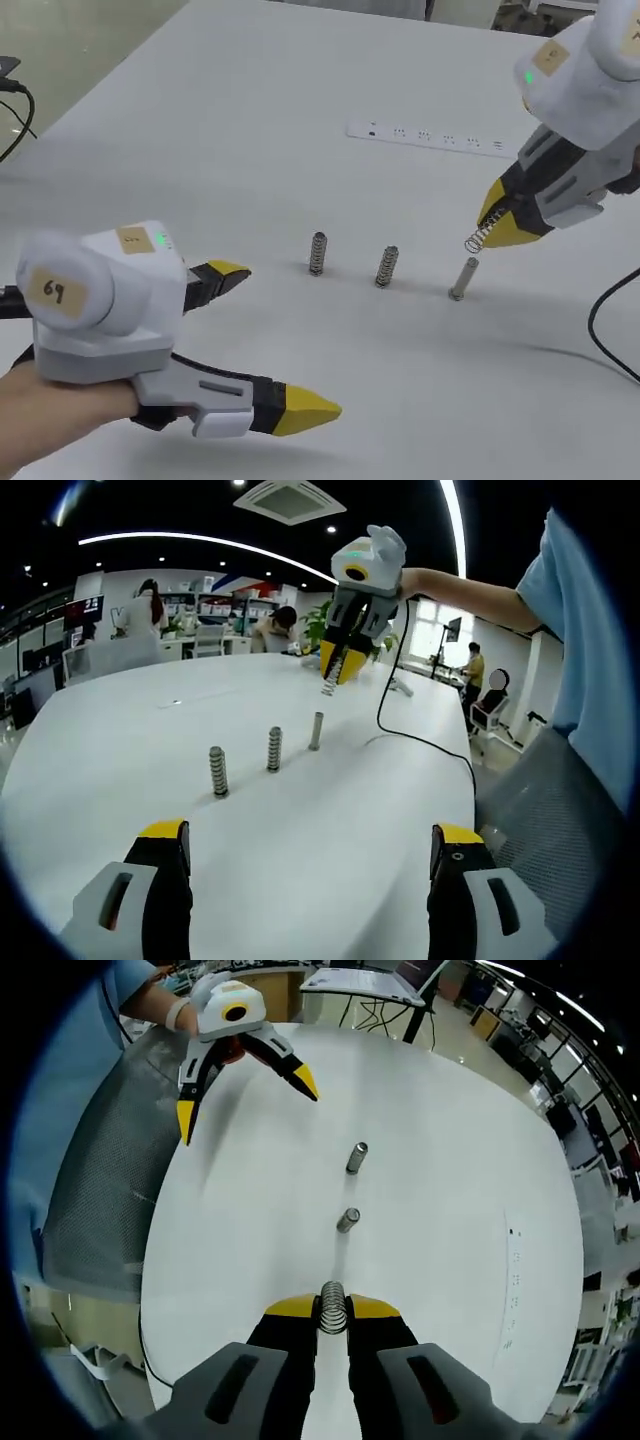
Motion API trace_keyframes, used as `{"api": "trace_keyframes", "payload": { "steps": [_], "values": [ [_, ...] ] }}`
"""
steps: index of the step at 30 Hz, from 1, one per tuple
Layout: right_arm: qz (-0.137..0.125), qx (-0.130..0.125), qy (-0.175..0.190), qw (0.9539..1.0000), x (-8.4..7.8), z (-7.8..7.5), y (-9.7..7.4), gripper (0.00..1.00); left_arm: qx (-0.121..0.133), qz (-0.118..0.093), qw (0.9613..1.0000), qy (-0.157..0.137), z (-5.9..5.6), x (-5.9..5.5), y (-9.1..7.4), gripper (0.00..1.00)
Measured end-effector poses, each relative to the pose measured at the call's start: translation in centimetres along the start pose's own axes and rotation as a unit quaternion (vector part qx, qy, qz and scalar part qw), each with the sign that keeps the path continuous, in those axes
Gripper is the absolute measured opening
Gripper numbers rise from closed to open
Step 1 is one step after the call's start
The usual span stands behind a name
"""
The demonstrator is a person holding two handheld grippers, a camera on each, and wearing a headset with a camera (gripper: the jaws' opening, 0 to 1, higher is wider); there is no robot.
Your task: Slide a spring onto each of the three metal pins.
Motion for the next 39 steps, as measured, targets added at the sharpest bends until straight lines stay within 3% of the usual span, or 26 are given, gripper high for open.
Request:
{"api": "trace_keyframes", "payload": {
  "steps": [21, 39],
  "values": [
    [0.051, 0.028, -0.009, 0.9983, -1.6, -0.8, 1.7, 0.08, 0.005, 0.002, 1.0000, -0.006, 0.3, -0.5, -0.3, 0.96],
    [0.062, 0.036, -0.014, 0.9973, -2.1, -1.1, 2.5, 0.08, 0.005, 0.007, 0.9999, -0.012, 0.5, -0.9, -0.2, 0.95]
  ]
}}
Point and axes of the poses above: the centre of the closed fingertips' face, and the gripper's own axes: y roughly forward along the fingers, z roughly to its left, x roughly out of its top, the point moved 6 cm from there along -y, roughly backward along the fingers, and after that the axes turned 8 degrees about -z, right-handed, at the moved point
